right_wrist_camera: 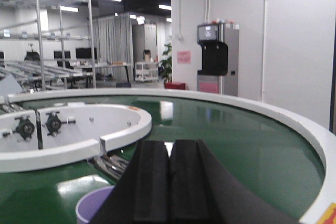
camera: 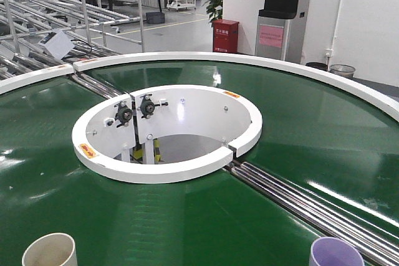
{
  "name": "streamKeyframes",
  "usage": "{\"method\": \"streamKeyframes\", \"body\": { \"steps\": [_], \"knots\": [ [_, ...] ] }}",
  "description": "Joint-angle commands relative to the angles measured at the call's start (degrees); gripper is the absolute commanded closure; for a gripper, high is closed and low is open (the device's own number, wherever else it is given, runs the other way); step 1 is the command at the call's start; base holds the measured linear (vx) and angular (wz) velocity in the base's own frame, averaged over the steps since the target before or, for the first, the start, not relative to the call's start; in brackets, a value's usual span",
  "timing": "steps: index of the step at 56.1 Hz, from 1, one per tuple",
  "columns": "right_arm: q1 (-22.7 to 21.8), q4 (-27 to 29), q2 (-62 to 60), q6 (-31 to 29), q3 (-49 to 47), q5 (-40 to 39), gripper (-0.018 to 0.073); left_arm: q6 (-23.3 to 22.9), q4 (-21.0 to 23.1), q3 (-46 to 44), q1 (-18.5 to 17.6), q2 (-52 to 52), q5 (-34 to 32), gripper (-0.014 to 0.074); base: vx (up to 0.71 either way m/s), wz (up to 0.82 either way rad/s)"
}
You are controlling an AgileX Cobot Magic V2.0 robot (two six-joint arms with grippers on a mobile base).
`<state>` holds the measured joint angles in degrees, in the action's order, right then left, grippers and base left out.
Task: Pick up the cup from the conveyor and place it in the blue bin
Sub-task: 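Move both grippers above the cream cup and lavender cup on the conveyor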
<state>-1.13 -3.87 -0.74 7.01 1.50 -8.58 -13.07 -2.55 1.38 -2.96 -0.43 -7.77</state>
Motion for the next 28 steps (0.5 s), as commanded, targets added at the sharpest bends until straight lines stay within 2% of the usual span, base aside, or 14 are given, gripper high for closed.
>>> {"method": "streamKeyframes", "body": {
  "steps": [1, 12, 20, 28],
  "knots": [
    [-0.20, -0.26, 0.01, 0.35, -4.65, -2.66, 0.0568, -1.46, 0.13, -4.76, 0.13, -0.41, -2.75, 0.0584, 0.00, 0.00],
    [-0.20, -0.48, 10.94, 0.30, -21.22, 11.85, 0.0568, 2.91, 0.09, -19.89, 0.13, 5.43, 12.48, 0.0562, 0.00, 0.00],
    [-0.20, -0.48, 23.11, 0.35, -30.01, 13.31, 0.0567, 8.27, 0.09, -29.94, 0.13, 14.96, 14.35, 0.0554, 0.00, 0.00],
    [-0.20, -0.34, 34.91, 0.35, -34.77, 13.31, 0.0561, 9.99, 0.09, -33.72, 0.13, 24.78, 14.48, 0.0540, 0.00, 0.00]
  ]
}}
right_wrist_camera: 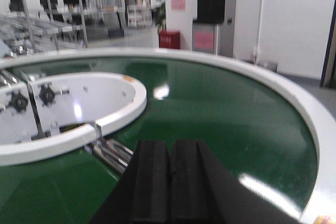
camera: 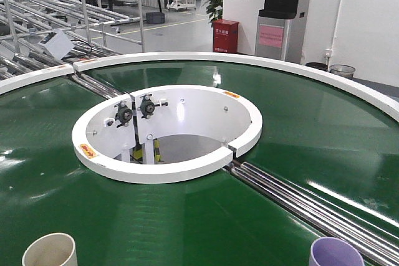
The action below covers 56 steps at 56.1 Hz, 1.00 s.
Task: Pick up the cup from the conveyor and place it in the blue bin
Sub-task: 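Move both grippers above the cream cup and lavender cup on the conveyor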
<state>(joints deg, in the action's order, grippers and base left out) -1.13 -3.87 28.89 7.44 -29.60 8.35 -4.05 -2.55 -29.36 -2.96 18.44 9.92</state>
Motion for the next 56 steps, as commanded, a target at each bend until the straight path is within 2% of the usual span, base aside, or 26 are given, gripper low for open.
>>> {"method": "streamKeyframes", "body": {
  "steps": [1, 10, 16, 25, 31, 38, 43, 56],
  "knots": [
    [-0.20, -0.23, 6.64, -0.08, -4.10, -3.62, 0.0561, 0.97, 0.09, -2.98, 0.13, 6.80, -3.21, 0.0536, 0.00, 0.00],
    [-0.20, -0.17, 14.26, -0.08, -5.24, -3.80, 0.0525, 1.18, 0.09, -2.98, 0.13, 17.26, -1.50, 0.0471, 0.00, 0.00],
    [-0.20, -0.56, 16.99, -0.34, -5.24, -3.48, 0.0460, 1.18, 0.07, -2.98, 0.13, 22.98, -2.97, 0.0369, 0.00, 0.00],
    [-0.20, -1.72, 20.43, -0.34, -5.24, -3.48, 0.0302, 1.11, 0.07, -2.98, 0.13, 28.40, -7.04, 0.0163, 0.00, 0.00],
    [-0.20, -1.72, 22.01, -0.29, -5.24, -3.68, 0.0193, 1.11, 0.07, -2.98, 0.13, 31.37, -8.53, 0.0087, 0.00, 0.00],
    [-0.20, -1.72, 23.75, -0.23, -5.24, -3.76, 0.0111, 0.95, 0.07, -2.98, 0.13, 34.86, -7.98, 0.0073, 0.00, 0.00],
    [-0.20, -1.53, 24.68, -0.08, -5.24, -3.69, 0.0095, 0.95, 0.07, -3.41, 0.13, 37.59, -5.93, 0.0074, 0.00, 0.00],
    [-0.20, -0.63, 24.94, -0.01, -5.24, -3.60, 0.0097, 1.11, 0.07, -14.08, 0.13, 45.66, 8.16, 0.0074, 0.00, 0.00]
  ]
}}
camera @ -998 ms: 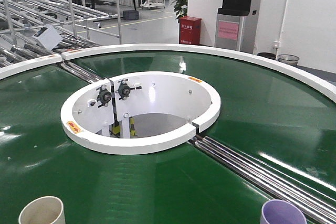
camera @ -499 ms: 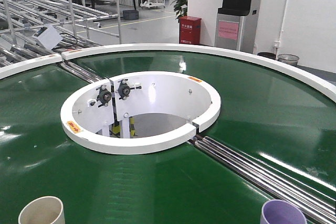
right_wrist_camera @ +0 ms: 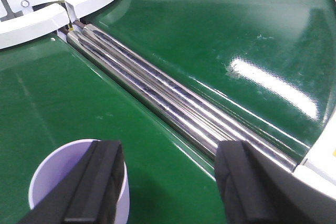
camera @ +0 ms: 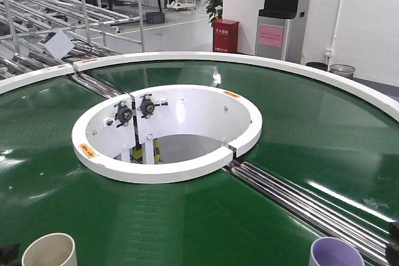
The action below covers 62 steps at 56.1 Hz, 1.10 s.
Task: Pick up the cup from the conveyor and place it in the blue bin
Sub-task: 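Move both grippers above the cream cup and lavender cup on the conveyor, then lower left gripper onto cream cup rim and right gripper onto lavender cup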
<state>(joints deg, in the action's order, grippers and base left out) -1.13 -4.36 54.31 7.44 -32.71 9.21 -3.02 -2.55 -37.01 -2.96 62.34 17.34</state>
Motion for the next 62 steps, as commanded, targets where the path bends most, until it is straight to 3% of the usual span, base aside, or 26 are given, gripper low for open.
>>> {"method": "streamKeyframes", "body": {
  "steps": [1, 15, 22, 36, 56, 62],
  "knots": [
    [-0.20, -0.14, -0.48, -0.06, -2.12, -4.46, 0.0097, 0.13, 0.07, -7.34, 0.13, 2.29, 1.56, 0.0074, 0.00, 0.00],
    [-0.20, -0.14, -0.48, -0.06, -2.12, -4.41, 0.0097, 3.94, 0.12, -24.01, 0.13, 14.94, 19.20, 0.0074, 0.00, 0.00],
    [-0.20, -0.14, -0.48, -0.06, -2.12, -4.28, 0.0097, 7.17, 0.17, -29.72, 0.13, 20.65, 24.77, 0.0074, 0.00, 0.00],
    [-0.20, -0.14, -0.48, -0.06, -2.07, -4.29, 0.0097, 11.60, 3.15, -32.65, 0.13, 27.11, 24.52, 0.0074, 0.00, 0.00],
    [-0.20, 0.49, -0.48, 0.00, -2.07, -3.91, 0.0097, 11.66, 3.15, -32.65, 0.13, 33.71, 21.68, 0.0074, 0.00, 0.00],
    [-0.20, 0.62, 0.02, -0.05, -2.84, 0.85, 0.0097, 11.61, 3.15, -32.65, 0.13, 33.90, 21.81, 0.0074, 0.00, 0.00]
  ]
}}
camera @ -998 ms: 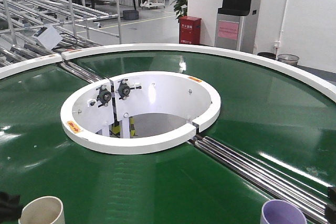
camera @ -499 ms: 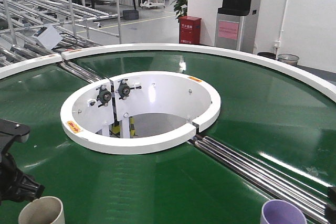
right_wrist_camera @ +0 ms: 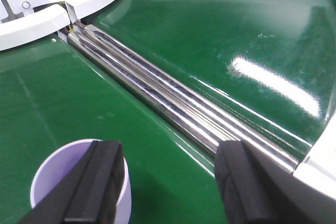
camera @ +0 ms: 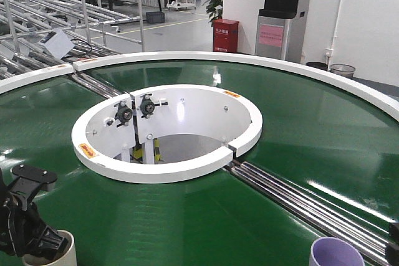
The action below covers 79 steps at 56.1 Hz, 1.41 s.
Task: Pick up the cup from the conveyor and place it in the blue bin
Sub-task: 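Lower left gripper onto cream cup rim and right gripper onto lavender cup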
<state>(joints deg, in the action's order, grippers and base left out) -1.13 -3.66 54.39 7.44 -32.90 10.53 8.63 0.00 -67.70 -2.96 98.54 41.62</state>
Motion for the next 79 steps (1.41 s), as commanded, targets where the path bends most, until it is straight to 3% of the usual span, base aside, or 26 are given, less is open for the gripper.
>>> {"method": "streamKeyframes", "body": {
  "steps": [1, 6, 13, 22, 30, 31, 36, 61, 69, 79],
  "knots": [
    [-0.20, 0.01, 0.37, -0.05, -3.21, 1.64, 0.0097, -0.04, 0.61, -1.95, 0.13, -2.30, -2.40, 0.0074, 0.00, 0.00],
    [-0.20, -0.14, 3.00, -0.05, -6.22, 10.30, 0.0097, -0.04, 0.61, -1.95, 0.13, -2.30, -2.38, 0.0087, 0.00, 0.00],
    [-0.20, -0.27, 8.01, -1.41, -11.68, 16.37, 0.0097, -0.04, 0.74, -1.95, 0.03, -2.30, -2.38, 0.0153, 0.00, 0.00],
    [-0.20, 1.37, 15.09, -6.68, -18.93, 19.67, 0.0097, -0.04, 2.35, -1.95, 0.03, -2.30, -2.44, 0.0316, 0.00, 0.00],
    [-0.20, 8.11, 21.66, -13.99, -25.26, 25.17, 0.0097, -0.04, 3.63, -1.95, 0.03, -2.30, -2.49, 0.0472, 0.00, 0.00],
    [-0.20, 11.38, 25.09, -17.21, -27.83, 25.82, 0.0098, -0.04, 3.63, -1.95, 0.03, -2.30, -2.60, 0.0547, 0.00, 0.00],
    [-0.20, 12.70, 27.59, -18.07, -29.30, 26.09, 0.0100, 0.02, 3.63, -1.95, 0.03, -2.30, -2.60, 0.0606, 0.00, 0.00],
    [-0.20, 14.19, 39.25, -18.12, -29.98, 27.03, 0.0148, 0.02, 3.58, -1.95, 0.03, -2.30, -4.37, 0.0604, 0.00, 0.00],
    [-0.20, 15.12, 40.04, -18.12, -29.98, 27.30, 0.0214, 0.02, 3.58, -1.95, 0.03, -2.30, -4.43, 0.0604, 0.00, 0.00],
    [-0.20, 16.42, 39.48, -18.12, -29.98, 29.02, 0.0371, 0.02, 3.58, -1.95, 0.03, -2.30, -4.43, 0.0604, 0.00, 0.00]
  ]
}}
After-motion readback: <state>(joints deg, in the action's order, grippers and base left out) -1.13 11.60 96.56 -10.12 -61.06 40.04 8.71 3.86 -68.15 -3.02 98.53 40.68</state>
